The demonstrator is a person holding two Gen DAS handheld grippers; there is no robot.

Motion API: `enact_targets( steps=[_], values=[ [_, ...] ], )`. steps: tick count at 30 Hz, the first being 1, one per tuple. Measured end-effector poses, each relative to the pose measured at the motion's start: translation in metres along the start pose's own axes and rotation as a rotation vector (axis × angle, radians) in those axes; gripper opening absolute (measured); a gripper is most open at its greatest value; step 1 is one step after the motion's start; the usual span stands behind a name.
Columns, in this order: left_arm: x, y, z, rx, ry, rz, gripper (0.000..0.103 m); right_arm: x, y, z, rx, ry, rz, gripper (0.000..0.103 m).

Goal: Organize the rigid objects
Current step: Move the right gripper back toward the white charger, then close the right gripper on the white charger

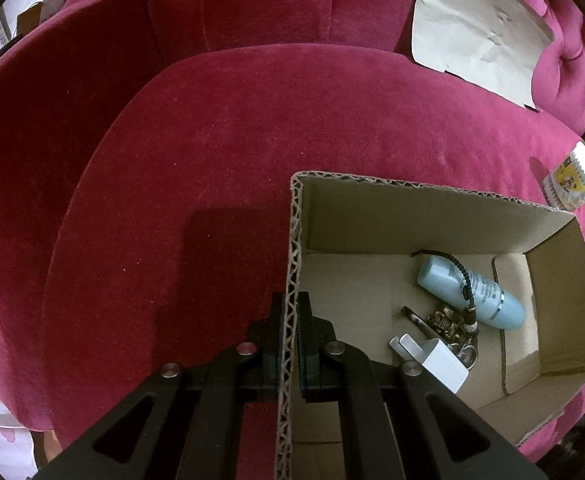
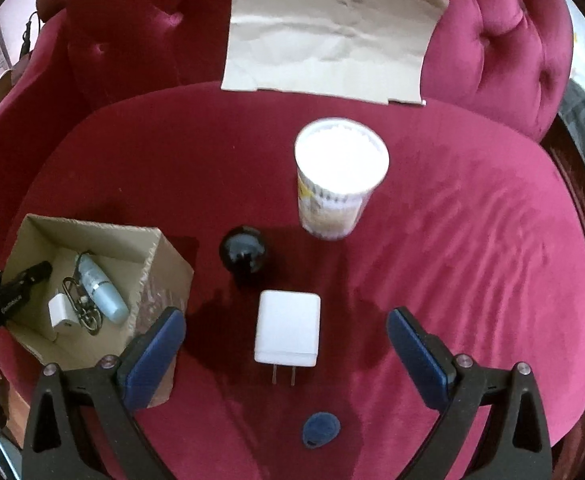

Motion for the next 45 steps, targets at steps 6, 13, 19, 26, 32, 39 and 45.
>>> enact_targets(
  steps=[6, 13, 19, 26, 32, 39, 45],
  values=[
    [0.0, 0.0, -0.001, -0.003, -0.002, 0.0, 0.005, 0.016, 0.01, -0.001, -0.021, 0.001, 0.009, 0.103],
    [0.0, 0.001, 0.0, -0.004, -0.001, 0.0, 0.005, 0.037, 0.014, -0.003, -0.038, 0.018, 0.008, 0.103],
    [0.001, 0.0, 0.0, -0.007, -0.001, 0.002, 0.005, 0.054, 0.019, -0.004, -0.039, 0.027, 0.032, 0.103],
    [0.001, 0.0, 0.0, -0.006, -0.002, 0.002, 0.005, 0.059, 0.014, -0.01, -0.005, 0.007, 0.033, 0.103],
    [0.001, 0.0, 0.0, -0.006, -0.002, 0.002, 0.005, 0.065, 0.011, -0.011, -0.023, -0.023, 0.049, 0.089],
    [0.001, 0.0, 0.0, -0.006, -0.004, 0.001, 0.005, 0.06, 0.007, -0.013, -0.003, -0.025, 0.043, 0.045],
    [0.001, 0.001, 0.0, -0.006, -0.004, 0.001, 0.005, 0.055, 0.011, -0.008, -0.002, -0.003, 0.058, 0.045]
  ],
)
Point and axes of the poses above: each gripper's, at about its wrist camera, not at the fingertips, and x roughly the way its jaws point, z to its left, y to its underside, the point moved 5 cm from there along x, roughly the way its jaws point, and after that the axes turned 12 degrees about -x, right-handed, at the moved point
